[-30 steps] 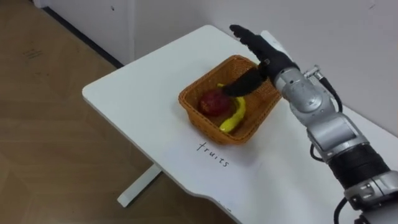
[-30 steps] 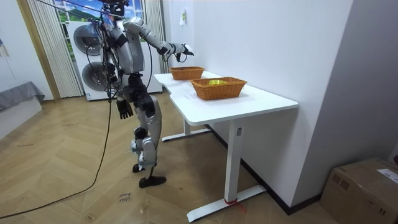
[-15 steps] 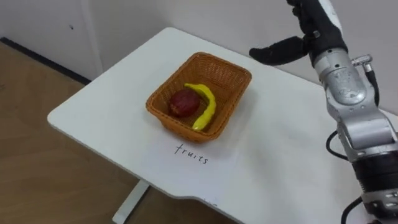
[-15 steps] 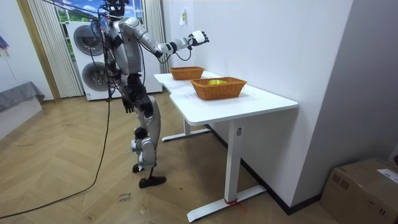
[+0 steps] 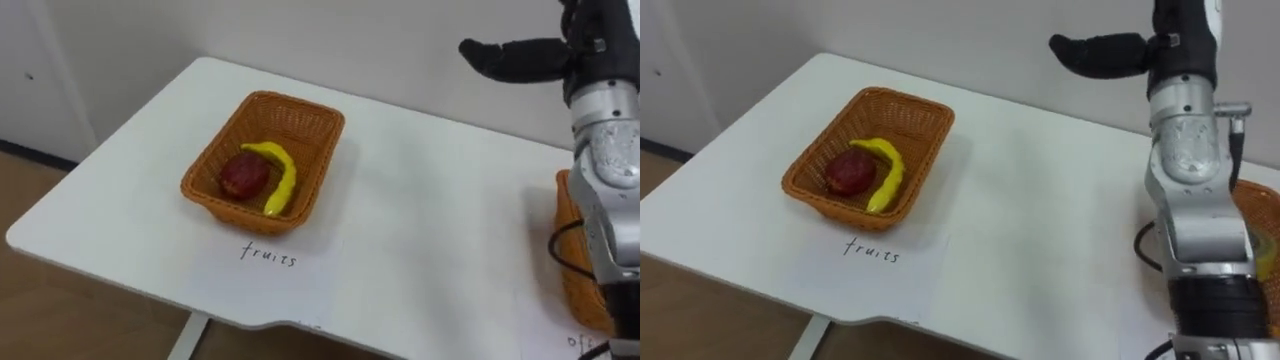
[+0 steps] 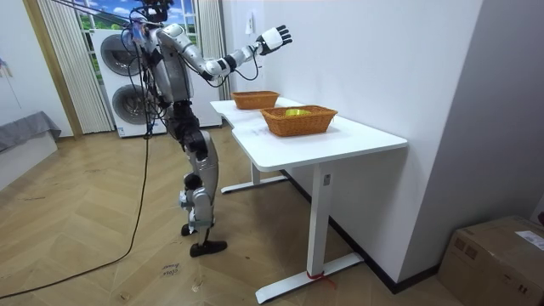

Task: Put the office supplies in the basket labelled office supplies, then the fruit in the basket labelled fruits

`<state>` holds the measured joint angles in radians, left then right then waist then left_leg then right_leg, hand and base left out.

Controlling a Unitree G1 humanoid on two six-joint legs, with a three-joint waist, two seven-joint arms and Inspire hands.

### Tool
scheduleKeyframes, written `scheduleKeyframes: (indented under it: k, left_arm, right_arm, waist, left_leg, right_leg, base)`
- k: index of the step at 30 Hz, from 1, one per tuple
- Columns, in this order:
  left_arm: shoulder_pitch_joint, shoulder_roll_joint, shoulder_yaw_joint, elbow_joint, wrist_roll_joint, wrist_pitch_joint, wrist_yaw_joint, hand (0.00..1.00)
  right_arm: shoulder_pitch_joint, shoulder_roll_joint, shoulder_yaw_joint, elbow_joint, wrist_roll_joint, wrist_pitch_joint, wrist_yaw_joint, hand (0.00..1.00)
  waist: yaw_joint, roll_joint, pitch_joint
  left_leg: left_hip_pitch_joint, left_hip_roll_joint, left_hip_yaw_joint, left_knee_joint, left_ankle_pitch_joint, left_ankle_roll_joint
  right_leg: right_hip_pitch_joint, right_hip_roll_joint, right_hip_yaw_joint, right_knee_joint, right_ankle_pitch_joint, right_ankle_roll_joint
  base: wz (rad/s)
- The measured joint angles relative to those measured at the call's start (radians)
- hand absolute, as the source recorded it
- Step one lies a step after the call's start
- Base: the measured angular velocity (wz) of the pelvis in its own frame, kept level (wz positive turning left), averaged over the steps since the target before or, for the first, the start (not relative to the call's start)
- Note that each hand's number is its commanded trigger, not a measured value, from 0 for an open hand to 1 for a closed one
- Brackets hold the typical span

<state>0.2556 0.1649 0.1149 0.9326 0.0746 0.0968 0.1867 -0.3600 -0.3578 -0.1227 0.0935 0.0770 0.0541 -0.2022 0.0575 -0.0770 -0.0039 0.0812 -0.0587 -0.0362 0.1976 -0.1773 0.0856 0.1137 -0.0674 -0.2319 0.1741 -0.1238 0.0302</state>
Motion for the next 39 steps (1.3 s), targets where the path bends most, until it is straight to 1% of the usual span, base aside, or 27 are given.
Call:
scheduleKeyframes:
  k: [1, 2, 3, 4, 5, 9, 10, 11, 12, 13, 15, 17, 19, 22, 25, 27, 28, 29, 30, 32, 33, 34, 35, 36, 37, 38, 39]
  left_arm:
    - [-0.001, -0.002, 0.0, 0.0, -0.002, -0.005, 0.0, 0.0]
    - [-0.001, -0.002, 0.0, 0.0, -0.004, -0.017, 0.0, 0.0]
    - [0.0, -0.002, 0.0, 0.003, -0.004, -0.024, 0.0, 0.0]
    - [0.0, -0.002, 0.001, 0.004, -0.003, -0.027, 0.001, 0.0]
    - [0.0, -0.002, 0.002, 0.011, -0.003, -0.036, 0.004, 0.0]
    - [0.012, -0.008, 0.0, 0.016, -0.004, -0.043, 0.02, 0.0]
    - [0.011, -0.011, 0.0, 0.016, -0.004, -0.047, 0.023, 0.0]
    - [0.012, -0.016, 0.0, 0.016, -0.004, -0.056, 0.026, 0.0]
    - [0.011, -0.021, 0.0, 0.012, -0.004, -0.061, 0.027, 0.0]
    - [0.011, -0.022, 0.0, 0.008, -0.004, -0.063, 0.027, 0.0]
    - [0.011, -0.023, 0.001, 0.008, -0.004, -0.07, 0.029, 0.0]
    - [0.011, -0.023, 0.001, 0.008, -0.005, -0.073, 0.029, 0.0]
    - [0.008, -0.022, 0.0, 0.008, -0.006, -0.075, 0.033, 0.0]
    - [-0.001, -0.031, -0.001, 0.008, -0.005, -0.075, 0.048, 0.0]
    - [-0.002, -0.037, -0.006, 0.01, -0.006, -0.075, 0.071, 0.0]
    - [-0.001, -0.04, -0.024, 0.01, -0.024, -0.077, 0.088, 0.0]
    - [-0.001, -0.042, -0.025, 0.01, -0.027, -0.078, 0.09, 0.0]
    - [-0.001, -0.043, -0.035, 0.01, -0.041, -0.086, 0.093, 0.0]
    - [-0.001, -0.042, -0.044, 0.008, -0.046, -0.096, 0.094, 0.0]
    - [-0.001, -0.041, -0.062, 0.009, -0.06, -0.108, 0.094, 0.0]
    - [0.0, -0.043, -0.064, 0.013, -0.066, -0.114, 0.094, 0.0]
    - [0.001, -0.044, -0.066, 0.014, -0.066, -0.116, 0.094, 0.0]
    - [0.005, -0.045, -0.072, 0.021, -0.08, -0.125, 0.095, 0.0]
    - [0.009, -0.045, -0.072, 0.023, -0.095, -0.128, 0.095, 0.0]
    - [0.017, -0.039, -0.072, 0.024, -0.13, -0.131, 0.098, 0.0]
    - [0.023, -0.034, -0.072, 0.024, -0.164, -0.133, 0.106, 0.0]
    - [0.027, -0.033, -0.074, 0.025, -0.182, -0.134, 0.113, 0.0]
  right_arm:
    - [0.013, 0.0, -0.024, -0.012, 0.013, 0.0, -0.025, 0.0]
    - [0.035, 0.0, -0.046, -0.042, 0.027, -0.002, -0.05, 0.0]
    - [0.053, -0.001, -0.065, -0.062, 0.038, -0.014, -0.071, 0.0]
    - [0.066, -0.002, -0.076, -0.072, 0.047, -0.021, -0.083, 0.0]
    - [0.095, -0.002, -0.097, -0.086, 0.069, -0.039, -0.106, 0.0]
    - [0.177, -0.002, -0.132, -0.111, 0.116, -0.055, -0.185, 0.0]
    - [0.187, -0.002, -0.139, -0.111, 0.118, -0.058, -0.194, 0.0]
    - [0.203, -0.002, -0.15, -0.111, 0.134, -0.063, -0.216, 0.0]
    - [0.239, -0.001, -0.168, -0.111, 0.149, -0.081, -0.237, 0.0]
    - [0.257, -0.001, -0.177, -0.111, 0.152, -0.087, -0.247, 0.0]
    - [0.31, -0.001, -0.185, -0.111, 0.161, -0.088, -0.289, 0.0]
    - [0.333, 0.0, -0.186, -0.111, 0.168, -0.089, -0.308, 0.0]
    - [0.363, 0.004, -0.196, -0.113, 0.193, -0.09, -0.321, 0.0]
    - [0.414, 0.031, -0.217, -0.113, 0.237, -0.098, -0.377, 0.0]
    - [0.453, 0.059, -0.218, -0.106, 0.291, -0.113, -0.441, 0.0]
    - [0.477, 0.089, -0.219, -0.092, 0.331, -0.135, -0.501, 0.0]
    - [0.483, 0.097, -0.219, -0.083, 0.335, -0.144, -0.516, 0.0]
    - [0.495, 0.112, -0.218, -0.044, 0.336, -0.171, -0.541, 0.0]
    - [0.506, 0.129, -0.218, 0.004, 0.359, -0.193, -0.558, 0.0]
    - [0.519, 0.156, -0.217, 0.08, 0.431, -0.206, -0.581, 0.0]
    - [0.536, 0.175, -0.217, 0.117, 0.476, -0.206, -0.597, 0.0]
    - [0.546, 0.183, -0.217, 0.129, 0.5, -0.206, -0.606, 0.0]
    - [0.567, 0.195, -0.216, 0.144, 0.524, -0.24, -0.625, 0.0]
    - [0.574, 0.194, -0.22, 0.145, 0.544, -0.263, -0.628, 0.0]
    - [0.576, 0.191, -0.238, 0.163, 0.595, -0.292, -0.629, 0.0]
    - [0.576, 0.192, -0.254, 0.196, 0.634, -0.311, -0.637, 0.0]
    - [0.578, 0.192, -0.262, 0.232, 0.676, -0.33, -0.643, 0.0]
  waist:
    - [-0.007, 0.005, -0.0024]
    - [-0.018, 0.01, -0.0026]
    - [-0.033, 0.016, -0.0004]
    - [-0.039, 0.018, -0.0008]
    - [-0.046, 0.019, -0.0015]
    - [-0.063, 0.018, -0.0013]
    - [-0.068, 0.018, -0.0011]
    - [-0.086, 0.018, -0.0007]
    - [-0.092, 0.018, -0.0013]
    - [-0.094, 0.018, -0.0013]
    - [-0.104, 0.019, -0.0004]
    - [-0.109, 0.022, -0.0008]
    - [-0.119, 0.022, -0.0014]
    - [-0.127, 0.023, -0.0012]
    - [-0.13, 0.031, 0.0006]
    - [-0.132, 0.044, -0.0001]
    - [-0.133, 0.047, -0.0008]
    - [-0.135, 0.055, -0.0015]
    - [-0.138, 0.056, 0.0009]
    - [-0.138, 0.063, 0.003]
    - [-0.138, 0.065, 0.0027]
    - [-0.138, 0.068, 0.0014]
    - [-0.139, 0.078, 0.0018]
    - [-0.144, 0.082, 0.001]
    - [-0.152, 0.084, -0.0016]
    - [-0.161, 0.084, -0.0021]
    - [-0.163, 0.079, -0.0048]
  left_leg:
    - [-0.002, 0.001, 0.007, 0.0, -0.002, 0.001]
    - [-0.005, 0.001, 0.009, -0.001, -0.002, 0.001]
    - [-0.004, 0.001, 0.01, -0.002, -0.002, 0.001]
    - [-0.003, 0.001, 0.011, -0.003, -0.002, 0.001]
    - [0.002, 0.004, 0.02, -0.009, -0.001, 0.001]
    - [0.012, 0.017, 0.058, -0.022, -0.004, -0.005]
    - [0.011, 0.017, 0.059, -0.024, -0.005, -0.006]
    - [0.01, 0.017, 0.06, -0.028, -0.005, -0.006]
    - [0.011, 0.017, 0.06, -0.028, -0.005, -0.006]
    - [0.011, 0.018, 0.062, -0.029, -0.005, -0.006]
    - [0.011, 0.02, 0.072, -0.031, -0.005, -0.006]
    - [0.01, 0.024, 0.088, -0.033, -0.008, -0.007]
    - [0.01, 0.027, 0.092, -0.033, -0.009, -0.009]
    - [0.009, 0.029, 0.092, -0.035, -0.01, -0.011]
    - [0.011, 0.032, 0.107, -0.036, -0.012, -0.013]
    - [0.015, 0.033, 0.11, -0.037, -0.014, -0.012]
    - [0.017, 0.033, 0.111, -0.037, -0.015, -0.012]
    - [0.018, 0.032, 0.111, -0.037, -0.016, -0.011]
    - [0.017, 0.032, 0.111, -0.036, -0.016, -0.01]
    - [0.016, 0.032, 0.11, -0.035, -0.021, -0.011]
    - [0.014, 0.032, 0.11, -0.032, -0.025, -0.015]
    - [0.013, 0.032, 0.11, -0.031, -0.027, -0.015]
    - [0.013, 0.031, 0.11, -0.031, -0.027, -0.015]
    - [0.013, 0.03, 0.109, -0.031, -0.027, -0.015]
    - [0.013, 0.03, 0.107, -0.031, -0.026, -0.013]
    - [0.013, 0.03, 0.103, -0.031, -0.024, -0.011]
    - [0.013, 0.03, 0.101, -0.031, -0.024, -0.012]
  right_leg:
    - [-0.007, 0.002, 0.01, 0.0, 0.003, 0.0]
    - [-0.012, 0.001, 0.012, 0.002, 0.004, 0.001]
    - [-0.012, 0.001, 0.013, 0.002, 0.005, 0.001]
    - [-0.012, 0.002, 0.016, 0.001, 0.005, 0.001]
    - [-0.012, 0.005, 0.03, 0.0, 0.005, 0.001]
    - [-0.026, 0.019, 0.066, -0.001, 0.009, -0.005]
    - [-0.028, 0.02, 0.068, -0.001, 0.009, -0.005]
    - [-0.03, 0.019, 0.068, -0.001, 0.009, -0.006]
    - [-0.029, 0.02, 0.067, -0.003, 0.009, -0.006]
    - [-0.029, 0.02, 0.067, -0.003, 0.009, -0.006]
    - [-0.033, 0.022, 0.073, -0.003, 0.009, -0.006]
    - [-0.041, 0.026, 0.087, -0.003, 0.01, -0.007]
    - [-0.042, 0.029, 0.091, -0.003, 0.011, -0.008]
    - [-0.045, 0.033, 0.095, -0.003, 0.011, -0.008]
    - [-0.048, 0.036, 0.104, -0.004, 0.011, -0.009]
    - [-0.047, 0.037, 0.112, -0.004, 0.012, -0.009]
    - [-0.046, 0.037, 0.114, -0.004, 0.012, -0.009]
    - [-0.044, 0.037, 0.116, -0.005, 0.012, -0.009]
    - [-0.044, 0.036, 0.119, -0.004, 0.012, -0.009]
    - [-0.046, 0.037, 0.119, -0.003, 0.011, -0.009]
    - [-0.047, 0.037, 0.119, -0.002, 0.011, -0.009]
    - [-0.048, 0.037, 0.12, -0.002, 0.011, -0.009]
    - [-0.049, 0.036, 0.12, -0.002, 0.01, -0.008]
    - [-0.049, 0.036, 0.12, -0.003, 0.01, -0.008]
    - [-0.047, 0.036, 0.119, -0.003, 0.008, -0.008]
    - [-0.045, 0.036, 0.118, -0.003, 0.006, -0.009]
    - [-0.044, 0.037, 0.117, -0.004, 0.003, -0.01]
  base:
    - [-0.2]
    - [-0.15]
    - [-0.05]
    - [-0.08]
    - [-0.2]
    - [-0.31]
    - [-0.16]
    - [0.0]
    - [0.0]
    - [-0.05]
    - [-0.11]
    - [-0.21]
    - [-0.1]
    - [-0.01]
    - [-0.11]
    - [-0.1]
    - [-0.06]
    - [0.0]
    - [0.0]
    - [-0.02]
    - [-0.05]
    - [-0.03]
    - [0.0]
    - [0.0]
    - [0.08]
    - [0.1]
    - [0.08]
